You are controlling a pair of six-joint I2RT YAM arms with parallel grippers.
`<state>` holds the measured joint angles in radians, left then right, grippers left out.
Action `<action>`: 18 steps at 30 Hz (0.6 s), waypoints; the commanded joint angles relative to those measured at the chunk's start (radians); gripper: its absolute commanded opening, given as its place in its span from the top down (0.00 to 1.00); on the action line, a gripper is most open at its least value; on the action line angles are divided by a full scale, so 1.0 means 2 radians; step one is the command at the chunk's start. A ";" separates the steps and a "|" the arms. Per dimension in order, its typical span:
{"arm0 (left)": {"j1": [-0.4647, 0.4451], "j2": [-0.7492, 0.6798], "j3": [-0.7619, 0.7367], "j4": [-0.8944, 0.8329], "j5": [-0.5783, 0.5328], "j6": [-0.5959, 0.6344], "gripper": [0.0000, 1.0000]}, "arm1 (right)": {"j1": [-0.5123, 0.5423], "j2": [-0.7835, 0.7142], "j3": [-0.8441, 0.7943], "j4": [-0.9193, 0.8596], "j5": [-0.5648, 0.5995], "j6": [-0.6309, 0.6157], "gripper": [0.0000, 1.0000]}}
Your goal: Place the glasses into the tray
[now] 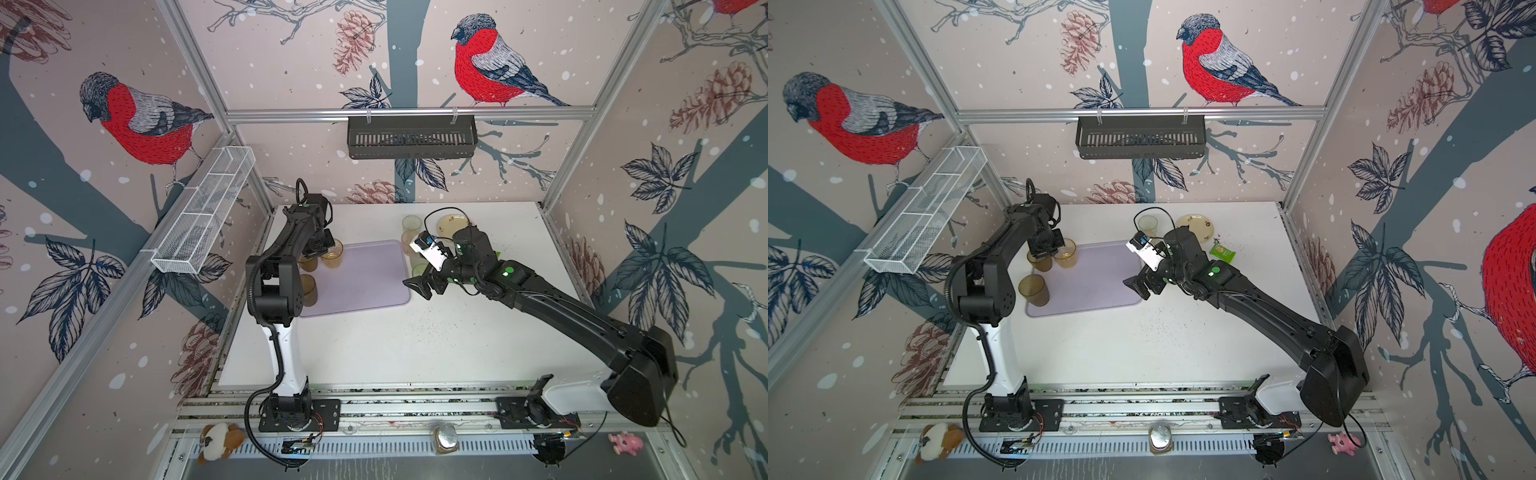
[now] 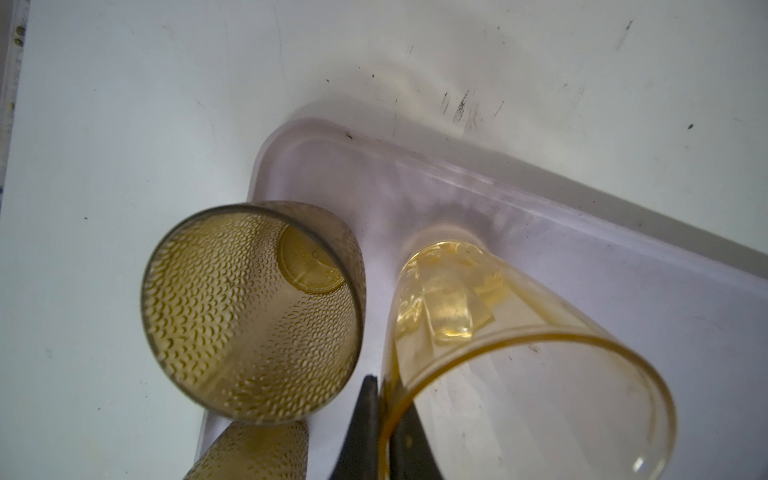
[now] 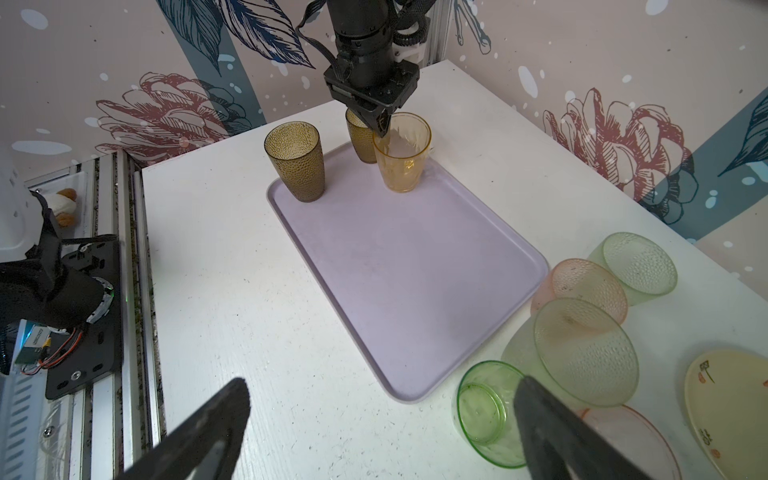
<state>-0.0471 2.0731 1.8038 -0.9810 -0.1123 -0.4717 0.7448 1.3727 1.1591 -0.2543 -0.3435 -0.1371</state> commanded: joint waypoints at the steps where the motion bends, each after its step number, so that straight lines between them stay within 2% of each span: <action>1: 0.001 -0.004 -0.001 -0.004 -0.006 0.002 1.00 | 0.001 0.000 0.001 0.008 -0.004 -0.005 0.00; 18: 0.001 -0.003 -0.008 0.000 -0.004 0.002 1.00 | 0.001 -0.004 -0.001 0.009 -0.002 -0.005 0.01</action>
<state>-0.0471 2.0731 1.7927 -0.9764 -0.1120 -0.4717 0.7452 1.3716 1.1576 -0.2539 -0.3435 -0.1371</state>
